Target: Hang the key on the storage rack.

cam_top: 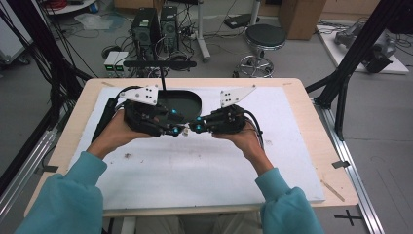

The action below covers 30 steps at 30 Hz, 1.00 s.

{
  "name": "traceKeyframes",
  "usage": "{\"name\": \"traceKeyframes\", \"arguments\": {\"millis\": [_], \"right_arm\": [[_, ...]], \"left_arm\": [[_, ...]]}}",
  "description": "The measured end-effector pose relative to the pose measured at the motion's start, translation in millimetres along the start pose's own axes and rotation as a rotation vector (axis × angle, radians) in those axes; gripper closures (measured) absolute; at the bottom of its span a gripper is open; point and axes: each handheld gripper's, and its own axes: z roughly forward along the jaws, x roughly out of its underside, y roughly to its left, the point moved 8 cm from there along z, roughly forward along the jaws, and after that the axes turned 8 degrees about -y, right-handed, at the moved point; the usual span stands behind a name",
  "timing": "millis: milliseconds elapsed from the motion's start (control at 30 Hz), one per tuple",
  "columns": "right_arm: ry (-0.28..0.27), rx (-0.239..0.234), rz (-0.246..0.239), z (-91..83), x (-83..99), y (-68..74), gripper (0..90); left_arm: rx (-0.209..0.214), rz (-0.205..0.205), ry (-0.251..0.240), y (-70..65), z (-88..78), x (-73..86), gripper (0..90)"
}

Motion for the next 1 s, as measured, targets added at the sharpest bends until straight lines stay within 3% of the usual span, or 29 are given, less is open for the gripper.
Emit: {"name": "traceKeyframes", "arguments": {"millis": [333, 1000], "right_arm": [[0.002, -0.014, 0.001, 1.5, 0.6, 0.8, 88.6], [0.006, -0.025, 0.004, 6.1, 2.3, 1.2, 88.6]], "left_arm": [[0.01, -0.013, 0.03, 0.1, 1.8, 3.3, 71.9], [0.011, -0.019, 0.059, 0.7, 1.8, 6.6, 83.3]]}}
